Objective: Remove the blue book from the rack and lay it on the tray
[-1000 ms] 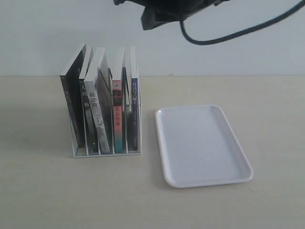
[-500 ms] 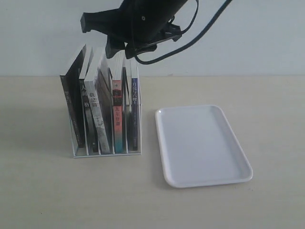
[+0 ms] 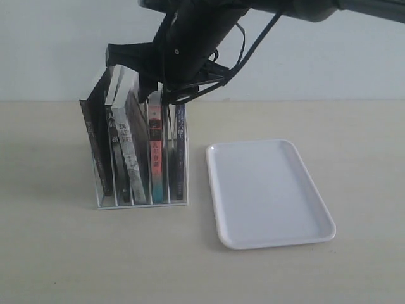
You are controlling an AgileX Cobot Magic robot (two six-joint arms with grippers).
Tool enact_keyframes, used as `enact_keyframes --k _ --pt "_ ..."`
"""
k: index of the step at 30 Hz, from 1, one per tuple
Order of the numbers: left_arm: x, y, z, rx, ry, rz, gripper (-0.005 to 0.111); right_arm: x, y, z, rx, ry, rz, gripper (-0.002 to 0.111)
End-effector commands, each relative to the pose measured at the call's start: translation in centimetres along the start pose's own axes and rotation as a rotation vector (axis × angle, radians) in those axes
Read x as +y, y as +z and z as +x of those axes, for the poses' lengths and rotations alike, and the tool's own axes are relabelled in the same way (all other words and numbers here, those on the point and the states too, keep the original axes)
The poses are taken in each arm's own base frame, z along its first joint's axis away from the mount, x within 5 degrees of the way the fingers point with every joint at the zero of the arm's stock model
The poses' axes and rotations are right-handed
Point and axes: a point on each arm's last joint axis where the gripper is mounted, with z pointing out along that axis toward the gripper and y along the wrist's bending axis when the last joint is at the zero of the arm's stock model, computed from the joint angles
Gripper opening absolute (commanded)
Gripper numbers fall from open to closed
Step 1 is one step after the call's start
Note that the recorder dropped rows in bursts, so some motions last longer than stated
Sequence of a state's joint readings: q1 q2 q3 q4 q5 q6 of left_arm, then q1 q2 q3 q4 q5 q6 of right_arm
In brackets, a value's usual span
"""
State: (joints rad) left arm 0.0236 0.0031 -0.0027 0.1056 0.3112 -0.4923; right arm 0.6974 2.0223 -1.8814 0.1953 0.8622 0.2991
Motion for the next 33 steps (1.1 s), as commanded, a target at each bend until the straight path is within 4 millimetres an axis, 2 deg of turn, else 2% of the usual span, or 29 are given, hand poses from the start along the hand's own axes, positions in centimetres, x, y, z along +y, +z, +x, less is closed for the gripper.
enact_keyframes --k 1,3,6,8,15,19,22,30,33 --pt "0.0 0.0 0.0 -0.003 -0.004 0.002 0.004 -0.4 1.3 0.3 0.026 0.030 0.024 0.040" --pt "0.0 0.0 0.0 -0.003 -0.004 0.002 0.004 -0.5 1.5 0.2 0.016 0.036 0.030 0.037" --pt "0.0 0.0 0.0 -0.005 -0.004 0.003 0.004 -0.5 1.5 0.2 0.016 0.054 0.031 0.011" --pt "0.0 0.0 0.0 -0.005 -0.004 0.003 0.004 -0.5 1.5 0.2 0.021 0.054 0.033 -0.001" --pt "0.0 0.0 0.0 -0.004 -0.004 0.002 0.004 -0.4 1.3 0.0 0.009 0.073 0.028 0.000" --pt "0.0 0.0 0.0 -0.004 -0.004 0.002 0.004 0.1 0.5 -0.7 -0.019 0.068 0.013 0.000" --pt "0.0 0.0 0.0 -0.004 -0.004 0.002 0.004 0.7 -0.9 -1.7 -0.047 0.055 0.000 0.000" --pt "0.0 0.0 0.0 -0.004 -0.004 0.002 0.004 2.8 -6.8 -4.7 -0.154 0.000 -0.021 0.000" --pt "0.0 0.0 0.0 -0.004 -0.004 0.002 0.004 3.1 -7.7 -5.1 -0.174 -0.008 -0.026 0.000"
